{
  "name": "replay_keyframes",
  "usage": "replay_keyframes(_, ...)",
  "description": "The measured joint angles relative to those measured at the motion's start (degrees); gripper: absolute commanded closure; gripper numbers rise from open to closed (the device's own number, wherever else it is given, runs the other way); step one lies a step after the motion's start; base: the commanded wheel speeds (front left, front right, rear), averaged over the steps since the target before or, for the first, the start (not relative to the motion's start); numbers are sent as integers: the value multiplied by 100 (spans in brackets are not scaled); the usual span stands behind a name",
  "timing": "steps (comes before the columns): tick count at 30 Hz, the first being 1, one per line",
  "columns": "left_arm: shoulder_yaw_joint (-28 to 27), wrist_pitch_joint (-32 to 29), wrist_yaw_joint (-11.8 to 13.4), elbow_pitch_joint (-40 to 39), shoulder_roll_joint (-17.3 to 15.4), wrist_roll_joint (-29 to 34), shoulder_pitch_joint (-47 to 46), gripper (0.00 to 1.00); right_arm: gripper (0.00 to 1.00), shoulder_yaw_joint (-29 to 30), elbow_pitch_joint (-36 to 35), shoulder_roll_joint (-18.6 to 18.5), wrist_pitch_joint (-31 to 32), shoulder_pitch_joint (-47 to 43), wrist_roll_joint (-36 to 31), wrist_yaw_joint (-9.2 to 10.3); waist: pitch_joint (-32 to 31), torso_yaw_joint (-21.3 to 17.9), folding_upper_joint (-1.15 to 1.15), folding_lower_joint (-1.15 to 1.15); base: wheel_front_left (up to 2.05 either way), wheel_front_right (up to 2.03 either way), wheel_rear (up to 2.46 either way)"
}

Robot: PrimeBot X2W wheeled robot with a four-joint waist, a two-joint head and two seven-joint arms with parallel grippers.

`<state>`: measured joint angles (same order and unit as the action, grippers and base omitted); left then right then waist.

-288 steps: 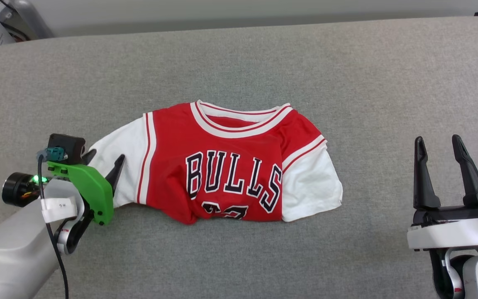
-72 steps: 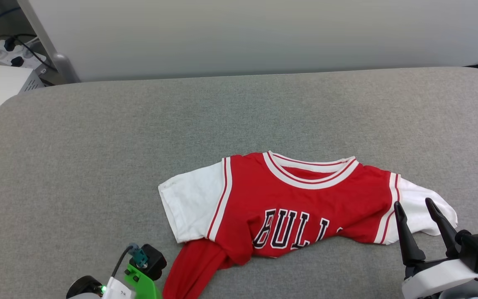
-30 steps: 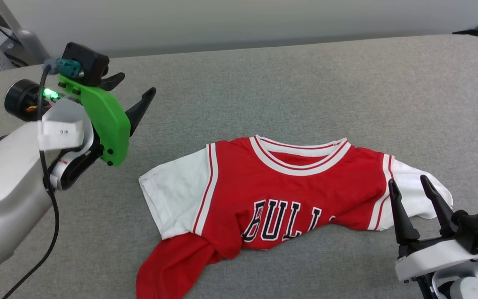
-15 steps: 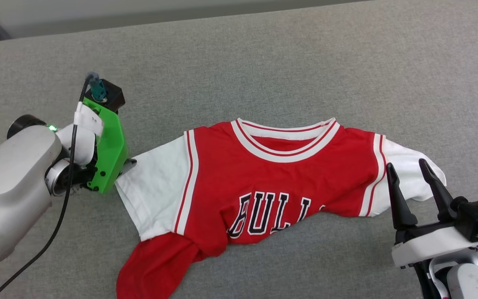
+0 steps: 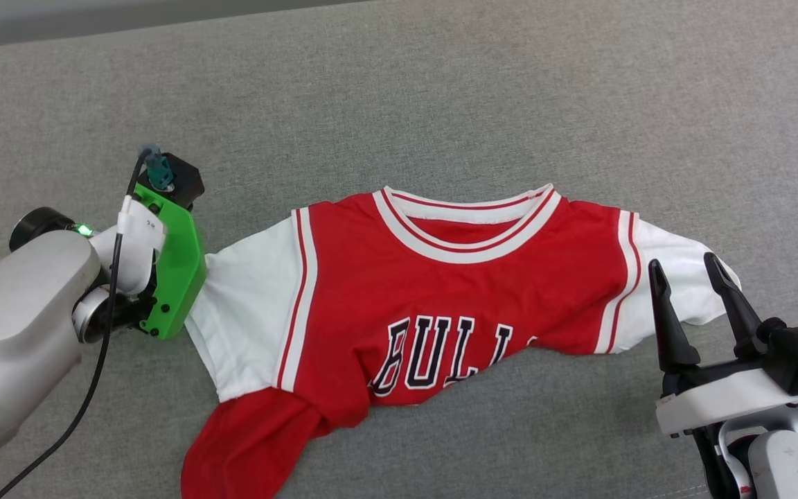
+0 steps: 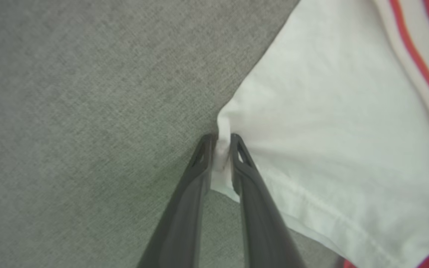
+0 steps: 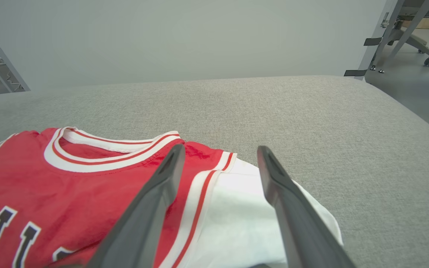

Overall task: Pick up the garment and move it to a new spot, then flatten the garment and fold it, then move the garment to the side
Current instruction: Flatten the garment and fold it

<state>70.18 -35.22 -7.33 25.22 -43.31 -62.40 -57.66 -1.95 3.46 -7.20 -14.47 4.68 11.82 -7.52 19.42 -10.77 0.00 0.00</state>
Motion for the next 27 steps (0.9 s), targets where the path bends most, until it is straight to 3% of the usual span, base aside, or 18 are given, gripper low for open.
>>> replay_keyframes(7,-339,1065,0,174,32,99,-288,100,0,45,2,-8,0,2,-8,0,-164,74,0,0,0,0,0)
replay_keyframes(18,-517,1580,154,1279,-24,282,-437,100,0,-4,-54,-36,0,7,-8,0,-76,-43,0,0,0,0,0)
replay_keyframes(26,-565,2064,203,2295,175,180,-58,100,0,18,-87,-42,0,14,-9,0,88,-218,0,0,0,0,0)
replay_keyframes(27,-624,2232,193,2376,222,158,-48,73,0,36,-91,-45,0,14,-9,0,96,-222,0,0,0,0,0)
